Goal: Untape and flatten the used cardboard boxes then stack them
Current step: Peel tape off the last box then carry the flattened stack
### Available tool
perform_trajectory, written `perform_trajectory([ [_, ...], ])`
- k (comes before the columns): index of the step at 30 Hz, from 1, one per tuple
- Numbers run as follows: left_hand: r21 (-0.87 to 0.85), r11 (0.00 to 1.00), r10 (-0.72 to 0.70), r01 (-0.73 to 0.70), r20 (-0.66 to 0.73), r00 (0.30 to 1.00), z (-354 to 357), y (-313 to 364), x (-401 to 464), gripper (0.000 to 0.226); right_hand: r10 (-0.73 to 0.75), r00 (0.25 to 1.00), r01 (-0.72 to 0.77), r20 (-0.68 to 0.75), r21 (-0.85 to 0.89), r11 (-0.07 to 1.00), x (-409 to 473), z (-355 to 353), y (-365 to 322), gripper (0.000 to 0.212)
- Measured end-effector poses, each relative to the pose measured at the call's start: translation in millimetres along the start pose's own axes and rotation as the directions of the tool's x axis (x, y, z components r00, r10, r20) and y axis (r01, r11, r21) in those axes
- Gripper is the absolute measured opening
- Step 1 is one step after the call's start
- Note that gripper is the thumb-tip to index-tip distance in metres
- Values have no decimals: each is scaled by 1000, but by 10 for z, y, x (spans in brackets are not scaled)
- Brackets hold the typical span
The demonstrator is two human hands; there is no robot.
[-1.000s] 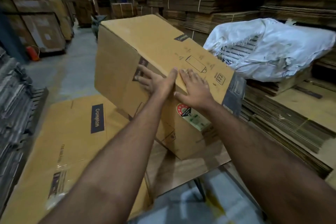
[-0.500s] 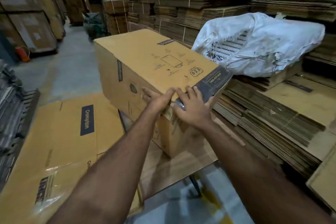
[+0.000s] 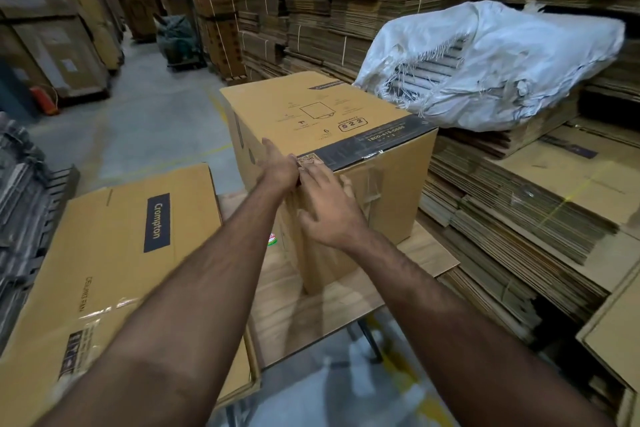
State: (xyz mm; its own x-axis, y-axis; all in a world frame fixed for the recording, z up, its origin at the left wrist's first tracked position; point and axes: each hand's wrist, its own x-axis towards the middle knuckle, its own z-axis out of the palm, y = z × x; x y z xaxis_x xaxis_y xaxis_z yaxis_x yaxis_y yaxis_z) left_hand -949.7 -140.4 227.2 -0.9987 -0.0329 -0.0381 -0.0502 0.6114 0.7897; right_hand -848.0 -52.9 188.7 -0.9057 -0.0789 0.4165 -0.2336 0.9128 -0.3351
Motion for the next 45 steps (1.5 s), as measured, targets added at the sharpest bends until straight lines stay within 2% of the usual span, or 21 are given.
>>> perform_trajectory([
  [2, 368, 922, 150, -120, -55, 987, 27, 49, -45, 57, 50, 973, -20, -227, 132, 991, -170, 38, 162, 54],
  [3, 488, 849, 257, -204, -43, 965, 58, 96, -105, 53, 166, 921, -108, -352, 179, 978, -263, 80, 245, 44],
  [4, 539, 783, 371, -311, -2, 929, 103, 133, -153, 50, 305, 846, -226, -438, 223, 948, -346, 128, 338, 36],
  [5, 550, 721, 471, -421, 57, 880, 155, 156, -207, 50, 440, 772, -345, -458, 280, 896, -407, 183, 436, 29],
  [6, 555, 658, 544, -509, 118, 831, 210, 147, -248, 53, 551, 720, -437, -422, 341, 832, -444, 227, 520, 25],
  [8, 626, 510, 591, -590, 243, 769, 289, 101, -274, 69, 742, 626, -590, -239, 476, 652, -435, 343, 726, 25],
  [10, 659, 463, 566, -593, 295, 770, 278, 66, -217, 78, 864, 504, -683, -13, 607, 407, -355, 420, 897, 30],
  [11, 661, 459, 561, -594, 302, 770, 258, 51, -186, 80, 878, 469, -685, 92, 666, 296, -311, 479, 972, 31],
  [12, 666, 445, 569, -599, 306, 763, 249, 35, -167, 81, 869, 464, -659, 172, 723, 208, -272, 573, 1062, 31],
  [14, 690, 407, 596, -599, 297, 746, 264, -2, -142, 78, 870, 437, -562, 229, 824, 65, -179, 674, 1132, 34],
  [17, 697, 405, 610, -592, 277, 743, 303, -30, -156, 75, 856, 367, -386, 365, 896, -217, -67, 454, 994, 31],
  [19, 693, 413, 602, -591, 280, 748, 289, -16, -160, 75, 832, 337, -325, 442, 883, -338, -4, 380, 1046, 28],
  [20, 691, 415, 601, -592, 280, 748, 278, -8, -156, 75, 820, 342, -310, 459, 879, -362, 16, 359, 1086, 26],
  [23, 689, 421, 599, -591, 278, 751, 277, 3, -165, 76, 794, 355, -337, 493, 860, -384, 29, 267, 1129, 20],
  [25, 693, 423, 591, -584, 278, 758, 283, 13, -175, 76, 817, 333, -282, 470, 877, -389, 35, 168, 1113, 20],
  [27, 694, 428, 582, -579, 278, 764, 275, 23, -177, 75, 852, 347, -285, 392, 910, -303, 62, 3, 1050, 20],
  [32, 691, 431, 585, -580, 275, 763, 271, 31, -201, 75, 859, 482, -305, 172, 952, -20, 133, -519, 879, 15],
  [34, 692, 435, 578, -575, 275, 768, 266, 36, -212, 75, 840, 529, -288, 116, 957, 49, 191, -725, 823, 10],
  [41, 695, 459, 540, -553, 276, 795, 254, 73, -255, 74, 745, 660, -228, 96, 971, 77, 548, -1248, 637, 9],
  [45, 678, 486, 533, -552, 271, 801, 240, 82, -265, 74, 739, 659, -304, 140, 948, 91, 873, -1371, 674, 11],
])
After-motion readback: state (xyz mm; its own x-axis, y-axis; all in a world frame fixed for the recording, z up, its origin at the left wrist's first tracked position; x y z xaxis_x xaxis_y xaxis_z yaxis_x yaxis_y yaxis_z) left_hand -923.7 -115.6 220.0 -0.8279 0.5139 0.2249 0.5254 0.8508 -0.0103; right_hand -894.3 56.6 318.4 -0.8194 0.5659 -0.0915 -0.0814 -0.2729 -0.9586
